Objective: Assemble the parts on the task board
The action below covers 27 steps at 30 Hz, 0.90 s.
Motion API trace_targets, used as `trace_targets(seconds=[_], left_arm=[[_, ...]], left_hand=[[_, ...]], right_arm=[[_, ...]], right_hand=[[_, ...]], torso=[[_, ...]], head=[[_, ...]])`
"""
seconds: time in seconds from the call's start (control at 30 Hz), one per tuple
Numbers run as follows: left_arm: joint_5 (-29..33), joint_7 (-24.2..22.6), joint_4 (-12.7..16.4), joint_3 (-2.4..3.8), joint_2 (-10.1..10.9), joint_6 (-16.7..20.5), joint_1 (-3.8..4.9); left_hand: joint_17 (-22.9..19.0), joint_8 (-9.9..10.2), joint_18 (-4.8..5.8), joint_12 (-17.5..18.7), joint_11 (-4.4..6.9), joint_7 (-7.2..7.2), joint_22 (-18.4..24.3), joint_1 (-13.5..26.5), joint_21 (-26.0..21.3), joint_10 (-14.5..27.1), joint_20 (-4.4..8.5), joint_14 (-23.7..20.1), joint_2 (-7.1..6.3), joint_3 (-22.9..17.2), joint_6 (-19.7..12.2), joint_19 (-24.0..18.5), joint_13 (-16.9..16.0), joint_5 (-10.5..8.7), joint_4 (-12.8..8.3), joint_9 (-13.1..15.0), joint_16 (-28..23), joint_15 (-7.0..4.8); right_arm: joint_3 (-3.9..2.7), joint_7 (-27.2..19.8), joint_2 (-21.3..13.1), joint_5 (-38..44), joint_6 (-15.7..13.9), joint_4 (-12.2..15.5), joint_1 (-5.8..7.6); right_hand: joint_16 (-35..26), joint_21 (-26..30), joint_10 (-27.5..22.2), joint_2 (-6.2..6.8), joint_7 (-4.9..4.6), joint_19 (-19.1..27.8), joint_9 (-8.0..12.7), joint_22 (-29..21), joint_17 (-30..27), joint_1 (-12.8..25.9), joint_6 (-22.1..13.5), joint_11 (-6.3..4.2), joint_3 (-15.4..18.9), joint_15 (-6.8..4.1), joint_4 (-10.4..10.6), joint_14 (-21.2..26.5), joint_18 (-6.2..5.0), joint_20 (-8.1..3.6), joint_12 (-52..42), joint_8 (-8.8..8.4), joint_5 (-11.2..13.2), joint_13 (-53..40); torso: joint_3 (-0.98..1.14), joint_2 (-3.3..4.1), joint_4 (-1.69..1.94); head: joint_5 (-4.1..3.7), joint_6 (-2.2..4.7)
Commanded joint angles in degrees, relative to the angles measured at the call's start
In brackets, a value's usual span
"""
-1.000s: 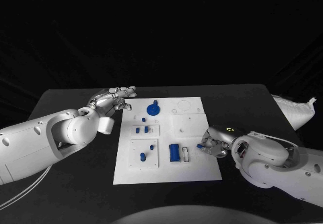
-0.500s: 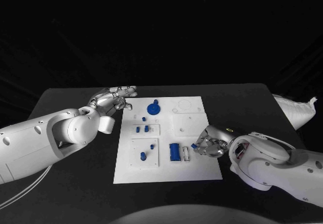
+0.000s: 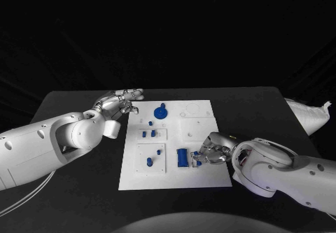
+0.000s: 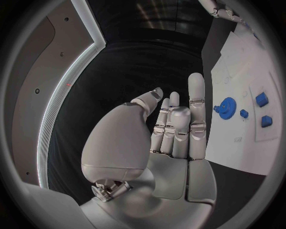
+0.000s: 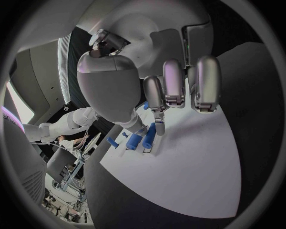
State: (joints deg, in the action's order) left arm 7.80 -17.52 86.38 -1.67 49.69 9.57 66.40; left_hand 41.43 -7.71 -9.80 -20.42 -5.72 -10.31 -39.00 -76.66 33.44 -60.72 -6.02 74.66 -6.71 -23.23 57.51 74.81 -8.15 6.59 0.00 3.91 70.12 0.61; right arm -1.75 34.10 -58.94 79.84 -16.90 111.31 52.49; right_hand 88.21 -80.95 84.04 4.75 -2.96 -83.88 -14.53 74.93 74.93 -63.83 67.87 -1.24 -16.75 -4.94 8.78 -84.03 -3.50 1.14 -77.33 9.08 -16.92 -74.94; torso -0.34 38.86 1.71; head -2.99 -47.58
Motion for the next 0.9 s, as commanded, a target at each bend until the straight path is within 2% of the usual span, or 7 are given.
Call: trace_targets(seconds=[0.03,0.37,0.77,0.9], left_arm=[[-0.2,-0.3,0.2,0.03,-0.1,-0.8,0.02],[-0.3,-0.2,0.2,0.03,-0.1,-0.9,0.02],[-0.8,-0.1,0.2,0.03,-0.1,-1.1,0.03],[-0.9,-0.1,0.3,0.03,-0.1,-1.1,0.03]], left_hand=[[-0.1,-0.2,-0.61,-0.3,0.01,0.02,0.1,-0.4,-0.2,0.4,-0.16,-0.3,0.4,0.2,-0.5,0.0,-0.1,-0.15,-0.3,0.0,0.2,0.09],[-0.1,-0.2,-0.61,-0.3,0.01,0.02,0.1,-0.4,-0.2,0.4,-0.16,-0.3,0.4,0.2,-0.5,0.0,-0.1,-0.15,-0.3,0.0,0.2,0.09],[-0.2,-0.2,-0.6,-0.4,-0.03,-0.02,0.1,-0.4,-0.2,0.5,-0.16,-0.3,0.42,0.2,-0.6,0.0,-0.1,-0.17,-0.4,0.0,0.2,0.1],[-0.3,-0.2,-0.6,-0.4,-0.04,-0.04,0.1,-0.4,-0.3,0.5,-0.16,-0.4,0.41,0.2,-0.6,0.0,-0.1,-0.17,-0.4,0.0,0.2,0.11]], right_arm=[[0.0,0.3,0.4,-1.5,1.3,-0.3,-0.09],[0.01,0.5,1.7,-1.1,2.9,-1.4,-0.12],[0.01,0.4,2.5,-0.6,4.1,-1.8,-0.14],[0.01,0.5,2.6,-0.5,4.4,-1.9,-0.14]], right_hand=[[0.3,-0.2,3.6,-0.1,0.1,-1.9,0.0,2.1,12.5,0.7,0.5,-0.38,0.5,-0.39,0.1,-5.5,0.5,-0.45,-0.3,0.15,-0.4,-8.6],[0.4,-0.2,3.6,-0.35,0.4,-1.9,-0.3,2.1,12.6,0.8,1.1,-0.62,1.1,-0.58,0.2,-5.5,0.5,-0.61,0.0,0.44,-0.6,-8.4],[0.3,-0.1,3.6,-0.35,0.51,-1.9,-0.5,2.0,12.5,0.8,1.3,-0.72,1.4,-0.67,0.2,-5.4,0.48,-0.69,0.0,0.54,-0.7,-8.4],[0.3,-0.1,3.6,-0.43,0.52,-1.9,-0.7,1.9,12.5,1.7,1.4,-0.75,2.5,-0.73,0.9,-5.4,0.48,-0.8,0.2,0.54,-0.2,-8.4]], torso=[[0.03,0.03,-0.01],[0.1,0.06,-0.04],[0.04,-0.01,-0.02],[0.02,-0.02,-0.05]], head=[[-0.02,-0.06],[0.08,-0.24],[0.14,-0.31],[0.15,-0.33]])
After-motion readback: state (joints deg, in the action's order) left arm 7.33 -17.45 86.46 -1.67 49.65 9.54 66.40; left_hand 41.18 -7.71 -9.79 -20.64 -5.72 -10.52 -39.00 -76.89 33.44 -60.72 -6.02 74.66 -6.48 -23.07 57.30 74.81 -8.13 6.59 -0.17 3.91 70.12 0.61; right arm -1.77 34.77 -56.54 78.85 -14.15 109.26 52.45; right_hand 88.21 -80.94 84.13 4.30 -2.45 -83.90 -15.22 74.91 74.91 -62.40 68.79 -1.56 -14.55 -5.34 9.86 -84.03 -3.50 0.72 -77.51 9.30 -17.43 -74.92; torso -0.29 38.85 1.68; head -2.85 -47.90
